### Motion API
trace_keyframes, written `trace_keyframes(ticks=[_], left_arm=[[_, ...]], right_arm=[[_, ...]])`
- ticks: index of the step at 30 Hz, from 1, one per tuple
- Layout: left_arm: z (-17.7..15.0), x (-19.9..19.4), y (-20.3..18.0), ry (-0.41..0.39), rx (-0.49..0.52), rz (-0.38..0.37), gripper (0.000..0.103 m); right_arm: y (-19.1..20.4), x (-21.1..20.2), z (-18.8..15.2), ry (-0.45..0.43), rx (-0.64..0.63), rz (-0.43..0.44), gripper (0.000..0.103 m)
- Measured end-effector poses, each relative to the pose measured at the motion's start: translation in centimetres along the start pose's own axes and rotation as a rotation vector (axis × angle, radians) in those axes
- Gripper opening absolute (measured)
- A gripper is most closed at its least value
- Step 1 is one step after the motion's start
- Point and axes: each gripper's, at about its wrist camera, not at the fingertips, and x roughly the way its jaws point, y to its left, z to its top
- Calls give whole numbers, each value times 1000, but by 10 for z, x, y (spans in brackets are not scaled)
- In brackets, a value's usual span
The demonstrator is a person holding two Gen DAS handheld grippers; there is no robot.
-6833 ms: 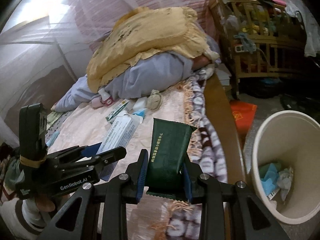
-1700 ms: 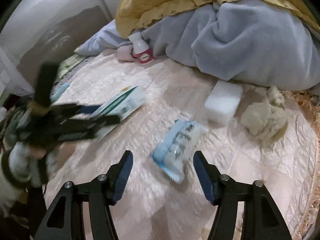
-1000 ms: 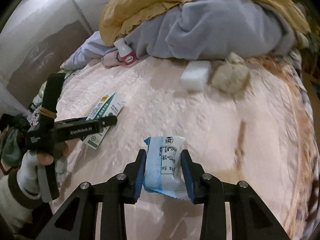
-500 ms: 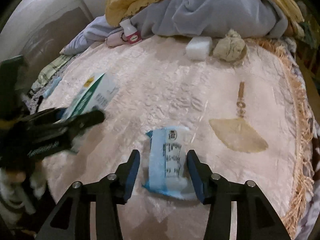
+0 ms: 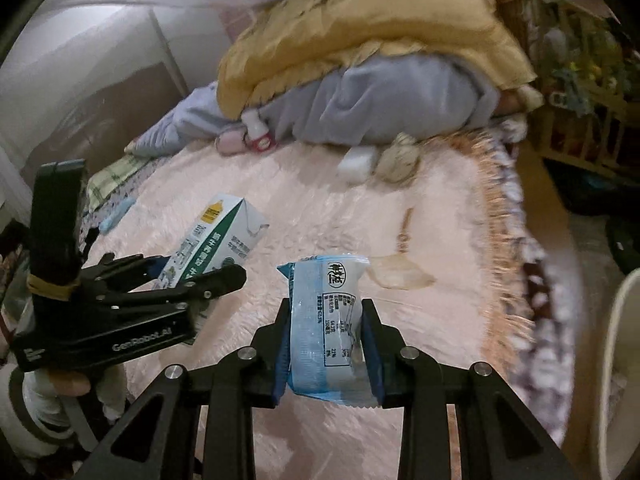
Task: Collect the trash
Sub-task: 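Carry the blue snack and milk carton over the white bucket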
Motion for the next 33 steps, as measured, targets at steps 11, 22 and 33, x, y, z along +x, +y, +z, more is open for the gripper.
trace_keyframes(ticks=[11,22,33], left_arm=[[9,-7,-77,-33,88,-71,51],[14,-8,-127,-58,159,-96,51],[19,0,-164,-60,216,-127,51]], right_arm=[[-50,-73,-19,-111,116,-86,30],[-93,-105,-34,-156,200,-150,31],[-129,-123,-44,-185,277,-196,31]])
